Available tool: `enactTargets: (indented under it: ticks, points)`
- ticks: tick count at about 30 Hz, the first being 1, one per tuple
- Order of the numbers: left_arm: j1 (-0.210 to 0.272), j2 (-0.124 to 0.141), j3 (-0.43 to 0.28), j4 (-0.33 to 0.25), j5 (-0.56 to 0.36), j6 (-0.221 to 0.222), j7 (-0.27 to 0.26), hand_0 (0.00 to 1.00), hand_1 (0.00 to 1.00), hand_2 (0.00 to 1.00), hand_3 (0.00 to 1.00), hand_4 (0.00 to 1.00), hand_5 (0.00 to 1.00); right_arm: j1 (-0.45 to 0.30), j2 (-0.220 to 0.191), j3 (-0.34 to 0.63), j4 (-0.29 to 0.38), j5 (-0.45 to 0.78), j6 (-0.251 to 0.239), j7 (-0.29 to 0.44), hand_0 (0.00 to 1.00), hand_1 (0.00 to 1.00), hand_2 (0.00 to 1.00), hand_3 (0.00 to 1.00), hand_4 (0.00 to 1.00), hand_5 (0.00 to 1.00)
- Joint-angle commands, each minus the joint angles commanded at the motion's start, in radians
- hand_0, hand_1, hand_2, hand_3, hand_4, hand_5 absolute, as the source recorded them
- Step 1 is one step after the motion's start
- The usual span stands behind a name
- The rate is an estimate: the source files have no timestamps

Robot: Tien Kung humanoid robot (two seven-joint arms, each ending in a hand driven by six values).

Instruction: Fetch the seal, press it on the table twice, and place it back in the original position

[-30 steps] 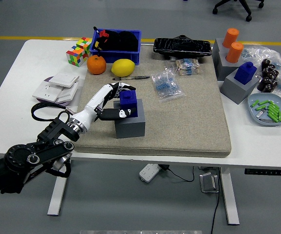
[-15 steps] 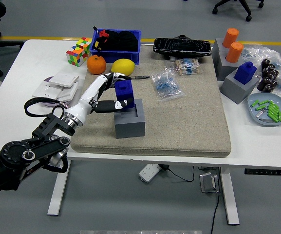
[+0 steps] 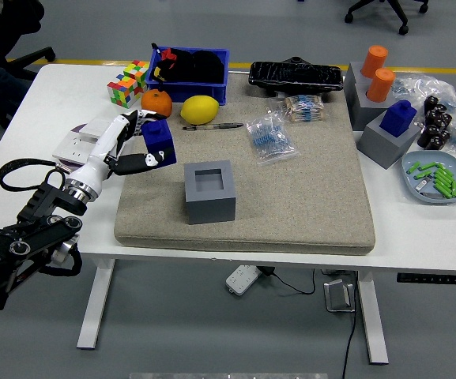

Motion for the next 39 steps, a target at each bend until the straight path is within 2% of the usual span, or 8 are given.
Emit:
enactTargets:
  ticks: [5, 11, 23, 30, 39]
  points:
    - [0.022, -0.015, 0.034, 0.05, -0.034, -0.008, -0.001, 0.649, 0.52, 0.47, 0.58, 0.699, 0.002, 0.0, 0.0, -0.004, 0.0, 0.002, 0.0, 0.0, 0.735, 0.684, 0.654, 0.623, 0.726, 0.519]
    - [0.038, -0.039, 0.067, 0.075, -0.06, -0.013, -0.008, 0.649, 0.522, 0.471, 0.58, 0.701, 0.002, 0.0, -0.003, -0.011, 0.0, 0.003, 0.0, 0.0, 0.735, 0.684, 0.654, 0.623, 0.726, 0.519]
    - [0.051, -0.087, 0.119, 0.153, -0.147, -0.007, -0.045, 0.649, 0.522, 0.472, 0.579, 0.7, 0.002, 0.002, -0.004, -0.026, 0.0, 0.011, 0.001, -0.001, 0.735, 0.684, 0.655, 0.622, 0.726, 0.52]
    - [0.058, -0.091, 0.152, 0.178, -0.165, -0.009, -0.046, 0.649, 0.524, 0.472, 0.579, 0.702, 0.002, 0.0, -0.005, -0.03, 0.001, 0.012, 0.001, -0.001, 0.734, 0.684, 0.654, 0.622, 0.726, 0.519]
    - [0.062, -0.09, 0.167, 0.183, -0.171, -0.01, -0.047, 0.649, 0.524, 0.472, 0.579, 0.705, 0.002, -0.003, -0.004, -0.03, 0.0, 0.012, 0.001, -0.001, 0.734, 0.684, 0.654, 0.622, 0.726, 0.519]
